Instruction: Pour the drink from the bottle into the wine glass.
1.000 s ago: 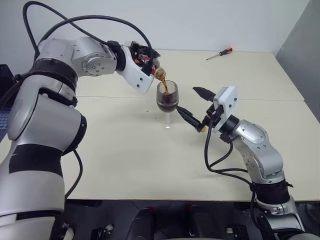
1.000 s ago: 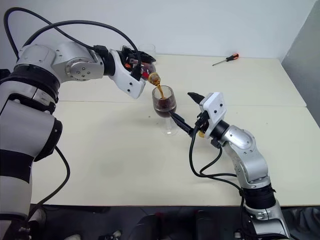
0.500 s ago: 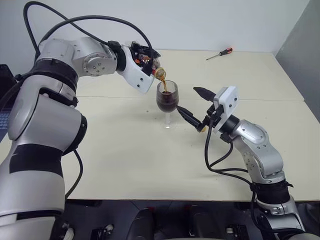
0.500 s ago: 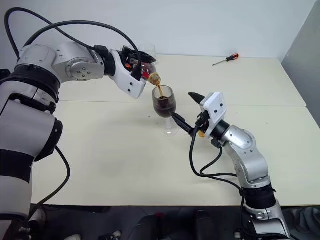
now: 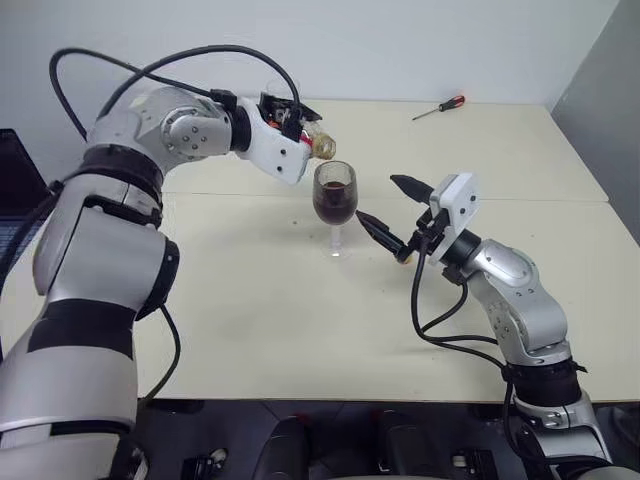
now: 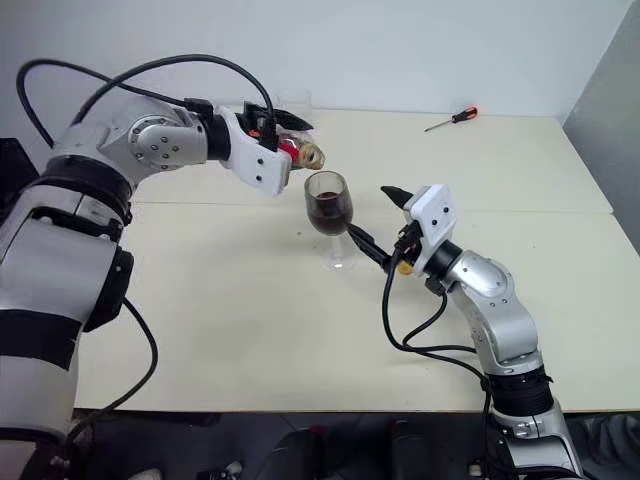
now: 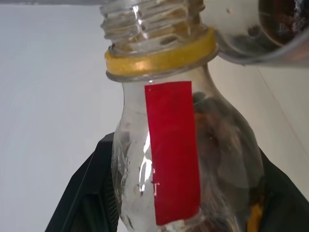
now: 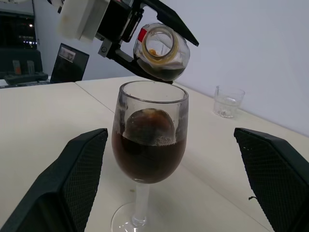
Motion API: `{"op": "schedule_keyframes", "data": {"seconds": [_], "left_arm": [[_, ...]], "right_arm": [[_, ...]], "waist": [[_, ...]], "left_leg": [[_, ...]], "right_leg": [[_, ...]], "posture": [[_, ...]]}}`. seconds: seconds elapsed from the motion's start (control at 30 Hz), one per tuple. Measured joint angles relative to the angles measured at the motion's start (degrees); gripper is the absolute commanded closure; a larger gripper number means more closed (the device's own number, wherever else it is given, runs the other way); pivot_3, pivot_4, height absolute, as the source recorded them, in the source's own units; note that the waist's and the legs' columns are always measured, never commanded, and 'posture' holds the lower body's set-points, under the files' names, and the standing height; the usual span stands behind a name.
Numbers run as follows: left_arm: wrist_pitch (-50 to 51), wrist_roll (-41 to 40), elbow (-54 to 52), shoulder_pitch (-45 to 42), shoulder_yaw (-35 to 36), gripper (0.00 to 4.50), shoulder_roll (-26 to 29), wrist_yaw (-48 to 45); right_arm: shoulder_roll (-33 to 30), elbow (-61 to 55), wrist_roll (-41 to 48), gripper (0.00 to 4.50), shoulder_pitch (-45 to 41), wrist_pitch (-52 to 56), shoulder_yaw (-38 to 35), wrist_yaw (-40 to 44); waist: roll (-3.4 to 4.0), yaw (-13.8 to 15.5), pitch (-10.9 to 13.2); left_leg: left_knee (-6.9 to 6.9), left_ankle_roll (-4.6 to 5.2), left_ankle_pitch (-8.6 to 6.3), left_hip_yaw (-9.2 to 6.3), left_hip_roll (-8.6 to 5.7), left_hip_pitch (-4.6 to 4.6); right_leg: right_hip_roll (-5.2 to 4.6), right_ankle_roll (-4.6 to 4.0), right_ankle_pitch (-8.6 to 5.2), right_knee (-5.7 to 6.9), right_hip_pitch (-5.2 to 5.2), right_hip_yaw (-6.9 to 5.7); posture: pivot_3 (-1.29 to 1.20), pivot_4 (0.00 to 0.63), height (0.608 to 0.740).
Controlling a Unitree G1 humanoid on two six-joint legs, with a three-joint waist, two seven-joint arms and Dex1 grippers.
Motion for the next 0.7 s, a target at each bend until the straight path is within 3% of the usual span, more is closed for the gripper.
{"op": "schedule_keyframes", "data": {"seconds": [0.2,0.33,0.5,0.7], "left_arm": [[10.0,-15.8,-1.5,3.5,12.5,1.93,-3.4,-15.4],[18.5,-23.7,-4.1,5.3,18.7,1.93,-5.2,-20.2],[29.8,-30.9,-10.0,8.0,25.1,1.93,-6.5,-18.7],[42.7,-36.8,-23.9,21.8,29.9,1.93,-8.0,-11.3]], "right_arm": [[0.0,0.0,0.0,0.00,0.0,0.0,0.0,0.1],[-0.1,-0.6,0.9,0.00,0.0,0.2,-0.1,0.4],[-1.6,-6.0,4.6,0.00,1.7,1.5,-0.3,2.5],[-4.5,-13.2,9.7,0.00,6.8,5.6,-0.3,4.5]], "waist": [[0.00,-0.2,0.0],[0.00,-0.5,0.0],[0.00,-0.8,0.0],[0.03,-1.1,0.0]], "left_leg": [[0.01,0.00,0.00,-0.03,0.01,0.00],[0.02,-0.01,0.00,-0.07,0.02,0.00],[0.02,-0.01,0.00,-0.26,0.04,0.01],[0.01,-0.01,0.00,-0.35,0.09,0.06]], "right_leg": [[0.00,0.00,0.00,0.01,0.00,-0.02],[0.00,0.00,0.00,0.03,0.00,-0.02],[-0.02,0.00,0.00,0.06,0.00,-0.02],[-0.24,0.00,0.00,0.10,0.00,0.05]], "posture": [[0.00,0.150,0.740],[0.00,0.150,0.740],[0.00,0.150,0.740],[0.00,0.150,0.740]]}}
